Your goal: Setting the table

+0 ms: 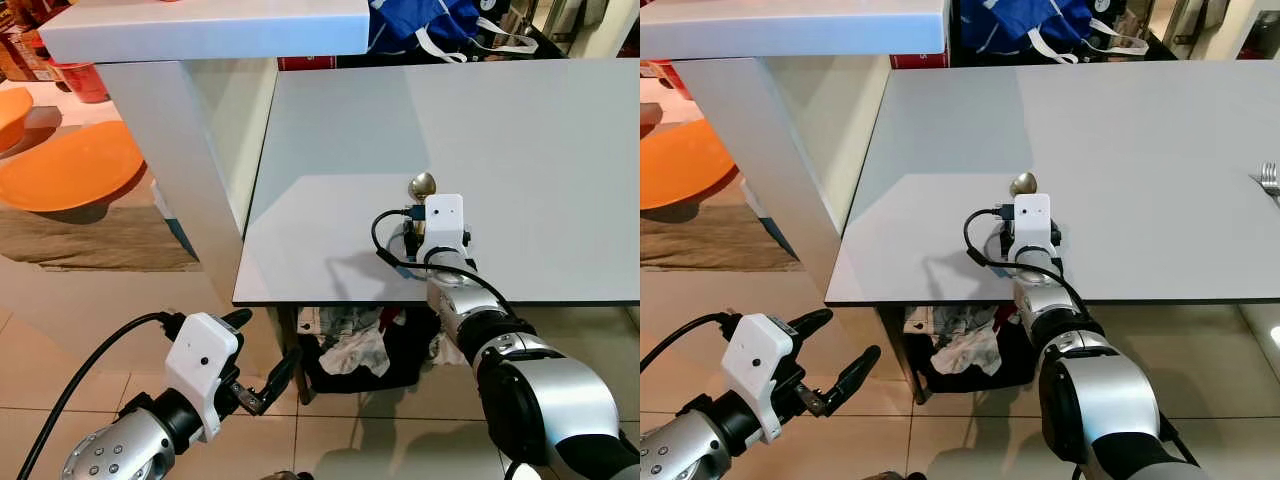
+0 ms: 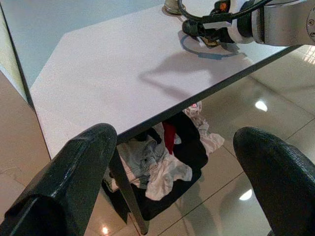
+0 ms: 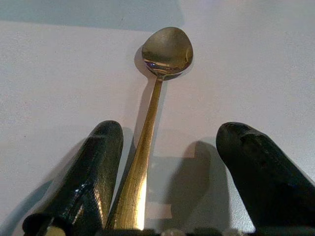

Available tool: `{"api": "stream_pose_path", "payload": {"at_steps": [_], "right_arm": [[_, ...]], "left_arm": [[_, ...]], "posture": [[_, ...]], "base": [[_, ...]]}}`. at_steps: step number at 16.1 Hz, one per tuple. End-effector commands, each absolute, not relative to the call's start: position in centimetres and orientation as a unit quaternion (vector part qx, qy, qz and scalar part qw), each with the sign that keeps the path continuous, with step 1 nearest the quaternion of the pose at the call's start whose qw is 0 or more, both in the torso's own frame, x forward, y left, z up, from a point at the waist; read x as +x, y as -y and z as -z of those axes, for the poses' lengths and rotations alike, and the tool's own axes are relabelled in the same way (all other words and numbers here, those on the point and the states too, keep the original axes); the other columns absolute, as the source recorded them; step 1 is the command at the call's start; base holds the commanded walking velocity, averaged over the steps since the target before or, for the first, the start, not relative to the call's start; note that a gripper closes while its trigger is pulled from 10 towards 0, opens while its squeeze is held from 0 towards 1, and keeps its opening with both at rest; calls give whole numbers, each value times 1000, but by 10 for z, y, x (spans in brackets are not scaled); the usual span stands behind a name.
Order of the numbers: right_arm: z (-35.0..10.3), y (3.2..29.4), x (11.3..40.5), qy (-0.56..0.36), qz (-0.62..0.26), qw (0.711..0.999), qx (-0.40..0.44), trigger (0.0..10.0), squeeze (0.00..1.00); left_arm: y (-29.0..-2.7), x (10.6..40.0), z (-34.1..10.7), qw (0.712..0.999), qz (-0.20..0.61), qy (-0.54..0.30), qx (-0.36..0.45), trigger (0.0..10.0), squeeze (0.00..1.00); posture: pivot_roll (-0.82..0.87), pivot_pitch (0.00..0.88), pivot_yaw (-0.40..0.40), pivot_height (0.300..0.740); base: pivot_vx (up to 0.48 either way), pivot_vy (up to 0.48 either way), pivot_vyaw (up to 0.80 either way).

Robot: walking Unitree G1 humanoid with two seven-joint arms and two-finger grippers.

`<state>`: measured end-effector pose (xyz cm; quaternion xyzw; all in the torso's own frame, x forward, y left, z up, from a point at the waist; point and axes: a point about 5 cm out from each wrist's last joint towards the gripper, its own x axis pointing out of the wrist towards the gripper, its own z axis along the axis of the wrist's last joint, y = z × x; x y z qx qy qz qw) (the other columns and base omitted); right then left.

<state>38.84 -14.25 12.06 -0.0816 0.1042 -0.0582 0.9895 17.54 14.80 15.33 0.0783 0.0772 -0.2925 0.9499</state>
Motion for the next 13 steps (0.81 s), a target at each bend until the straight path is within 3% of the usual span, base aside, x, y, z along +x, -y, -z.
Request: {"api": "stream_pose_path", "payload": {"at_steps": [1, 13], "right_arm": [[-107, 154, 382, -134, 80, 984, -88, 10000, 0], [-108, 169, 382, -137, 101, 981, -94, 10000, 0]], "left_arm": [[-148, 175, -151, 950, 291, -82, 81, 10000, 0], [-144, 175, -155, 949, 294, -79, 79, 10000, 0]], "posture": [[143, 156, 92, 740], [140, 157, 93, 740]], "base": [[0, 0, 0], [0, 0, 0]]}}
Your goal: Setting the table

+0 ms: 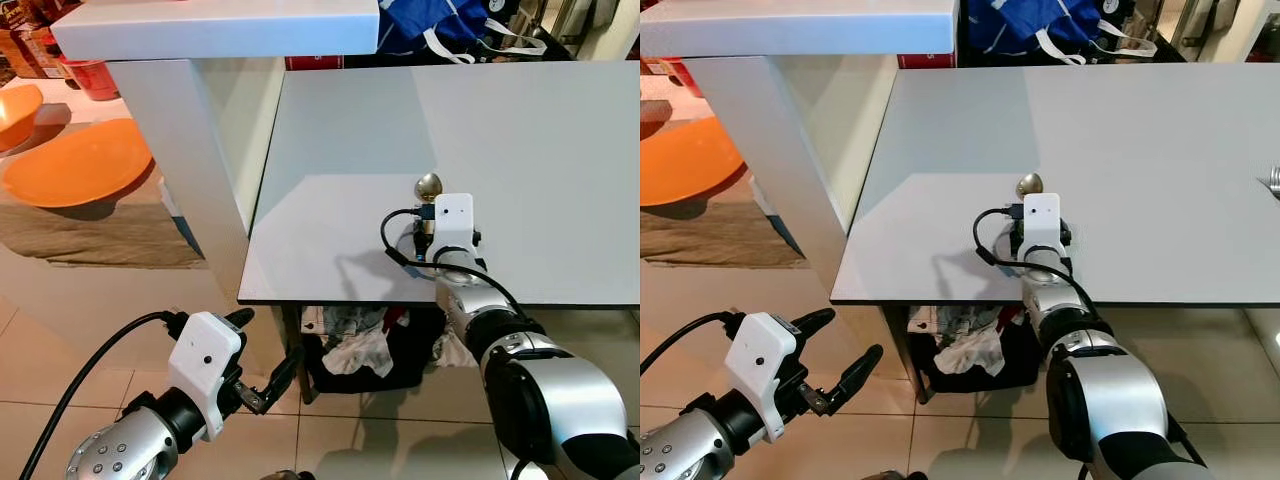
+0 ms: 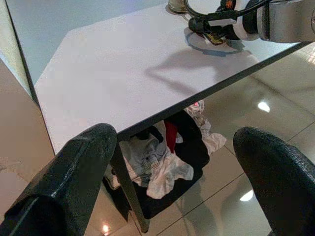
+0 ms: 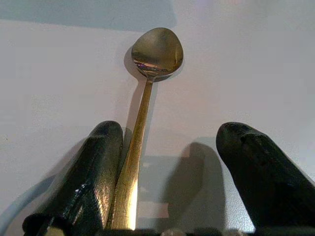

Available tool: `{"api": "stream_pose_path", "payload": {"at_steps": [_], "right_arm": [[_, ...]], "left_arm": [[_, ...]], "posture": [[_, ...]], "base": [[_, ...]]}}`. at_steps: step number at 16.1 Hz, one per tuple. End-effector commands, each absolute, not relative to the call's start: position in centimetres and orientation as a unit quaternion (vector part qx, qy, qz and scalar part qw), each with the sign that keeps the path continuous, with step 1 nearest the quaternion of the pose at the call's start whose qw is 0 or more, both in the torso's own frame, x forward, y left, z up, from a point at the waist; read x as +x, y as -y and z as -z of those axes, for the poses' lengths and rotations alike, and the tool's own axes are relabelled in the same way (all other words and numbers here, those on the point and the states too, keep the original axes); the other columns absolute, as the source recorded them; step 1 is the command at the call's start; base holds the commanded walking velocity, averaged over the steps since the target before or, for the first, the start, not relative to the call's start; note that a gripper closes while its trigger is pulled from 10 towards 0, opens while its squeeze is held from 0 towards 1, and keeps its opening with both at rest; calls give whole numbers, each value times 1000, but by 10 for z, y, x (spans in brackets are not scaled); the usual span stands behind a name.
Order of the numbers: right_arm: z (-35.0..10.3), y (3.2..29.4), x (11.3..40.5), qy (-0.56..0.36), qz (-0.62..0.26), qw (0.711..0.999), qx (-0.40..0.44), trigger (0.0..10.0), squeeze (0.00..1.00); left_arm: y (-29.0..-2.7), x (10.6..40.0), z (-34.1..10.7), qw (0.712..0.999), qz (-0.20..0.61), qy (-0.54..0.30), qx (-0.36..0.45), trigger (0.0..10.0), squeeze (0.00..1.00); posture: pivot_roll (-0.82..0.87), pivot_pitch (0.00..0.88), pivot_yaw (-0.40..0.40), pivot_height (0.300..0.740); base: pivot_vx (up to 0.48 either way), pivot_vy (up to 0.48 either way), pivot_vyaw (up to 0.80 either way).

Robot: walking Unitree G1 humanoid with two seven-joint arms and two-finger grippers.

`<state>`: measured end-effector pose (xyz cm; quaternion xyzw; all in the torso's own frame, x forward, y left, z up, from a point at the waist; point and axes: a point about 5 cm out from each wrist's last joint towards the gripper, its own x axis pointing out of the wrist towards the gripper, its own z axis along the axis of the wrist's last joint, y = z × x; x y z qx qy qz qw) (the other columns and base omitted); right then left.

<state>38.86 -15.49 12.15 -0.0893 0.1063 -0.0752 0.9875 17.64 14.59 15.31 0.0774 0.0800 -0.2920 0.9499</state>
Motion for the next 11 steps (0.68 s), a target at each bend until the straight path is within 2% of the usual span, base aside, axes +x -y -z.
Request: {"api": "stream_pose_path", "payload": {"at_steps": [1, 5, 11], "right_arm": [[-109, 170, 382, -138, 103, 980, -96, 10000, 0], [-110, 182, 382, -139, 120, 978, -102, 10000, 0], [-110, 186, 381, -140, 125, 977, -104, 10000, 0]], "left_arm": [[-144, 175, -155, 949, 294, -79, 79, 10000, 0], [-146, 175, -155, 950, 292, -79, 80, 10000, 0], [-146, 177, -153, 950, 292, -80, 79, 10000, 0]], "posture": [[141, 157, 93, 740], [140, 152, 93, 740], [135, 148, 93, 740]], "base": [[0, 0, 0], [0, 0, 0], [0, 0, 0]]}}
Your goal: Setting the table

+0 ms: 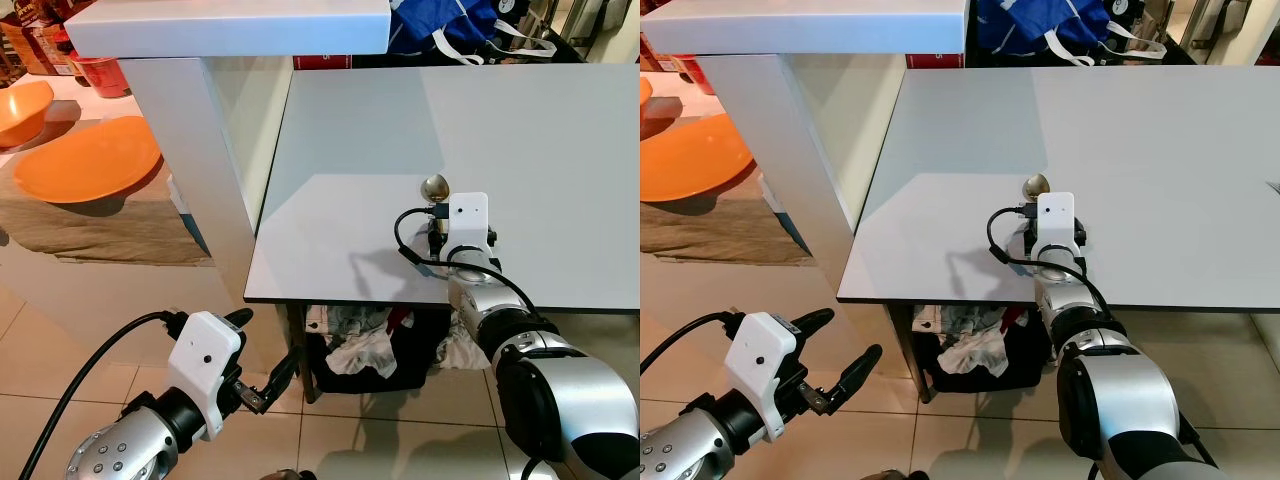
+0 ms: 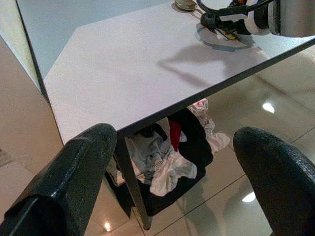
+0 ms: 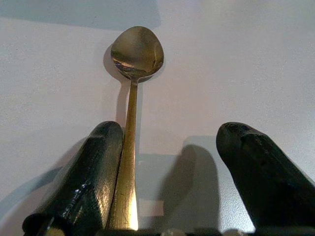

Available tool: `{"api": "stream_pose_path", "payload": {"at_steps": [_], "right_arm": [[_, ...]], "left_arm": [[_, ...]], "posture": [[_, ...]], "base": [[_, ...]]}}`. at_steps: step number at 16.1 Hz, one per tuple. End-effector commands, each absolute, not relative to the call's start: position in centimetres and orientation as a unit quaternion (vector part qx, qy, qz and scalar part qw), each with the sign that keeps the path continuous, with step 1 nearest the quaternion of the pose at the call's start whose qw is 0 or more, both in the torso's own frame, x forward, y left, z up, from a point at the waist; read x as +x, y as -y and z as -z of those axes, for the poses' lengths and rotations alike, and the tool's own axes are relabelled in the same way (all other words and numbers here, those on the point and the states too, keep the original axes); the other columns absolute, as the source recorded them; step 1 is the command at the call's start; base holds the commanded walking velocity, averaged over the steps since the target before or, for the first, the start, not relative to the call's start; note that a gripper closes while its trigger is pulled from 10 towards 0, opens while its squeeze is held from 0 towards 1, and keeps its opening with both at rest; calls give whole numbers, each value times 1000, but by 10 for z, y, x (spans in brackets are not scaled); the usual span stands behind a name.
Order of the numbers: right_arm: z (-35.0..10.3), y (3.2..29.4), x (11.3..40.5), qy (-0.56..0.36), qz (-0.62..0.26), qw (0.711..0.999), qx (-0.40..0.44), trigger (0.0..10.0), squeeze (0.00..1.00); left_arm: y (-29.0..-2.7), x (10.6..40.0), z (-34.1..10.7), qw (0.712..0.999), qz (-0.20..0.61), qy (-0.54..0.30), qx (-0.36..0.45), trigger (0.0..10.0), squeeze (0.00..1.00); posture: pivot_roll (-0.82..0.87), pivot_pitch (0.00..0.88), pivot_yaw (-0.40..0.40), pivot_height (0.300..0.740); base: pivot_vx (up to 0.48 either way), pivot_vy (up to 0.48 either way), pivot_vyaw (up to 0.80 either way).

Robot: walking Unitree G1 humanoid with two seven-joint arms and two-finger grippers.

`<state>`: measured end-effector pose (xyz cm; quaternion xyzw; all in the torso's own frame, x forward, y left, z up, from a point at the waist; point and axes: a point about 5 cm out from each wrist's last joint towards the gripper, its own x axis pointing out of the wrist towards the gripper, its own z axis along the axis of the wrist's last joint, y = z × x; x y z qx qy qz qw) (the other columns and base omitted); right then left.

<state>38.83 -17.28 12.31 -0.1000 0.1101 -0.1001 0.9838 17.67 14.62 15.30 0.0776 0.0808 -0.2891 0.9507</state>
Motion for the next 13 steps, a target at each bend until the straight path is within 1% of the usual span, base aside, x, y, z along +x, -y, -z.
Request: {"api": "stream_pose_path", "payload": {"at_steps": [1, 3, 5, 10, 13], "right_arm": [[-110, 185, 381, -139, 124, 977, -103, 10000, 0], [-113, 180, 383, -129, 114, 980, -95, 10000, 0], [-125, 169, 388, -89, 92, 988, -81, 10000, 0], [-123, 159, 387, -81, 73, 991, -73, 10000, 0], [-146, 150, 395, -17, 46, 998, -40, 10000, 0]], "left_arm": [[-146, 177, -152, 950, 292, -81, 79, 10000, 0], [-148, 178, -151, 950, 291, -81, 81, 10000, 0], [-148, 179, -150, 951, 288, -81, 81, 10000, 0], [-146, 185, -148, 951, 289, -76, 80, 10000, 0], [-144, 192, -148, 952, 289, -65, 82, 10000, 0]], "posture": [[136, 145, 93, 740], [135, 141, 92, 740], [131, 137, 90, 740], [111, 118, 80, 740], [98, 94, 77, 740]], "base": [[0, 0, 0], [0, 0, 0], [0, 0, 0], [0, 0, 0], [0, 0, 0]]}}
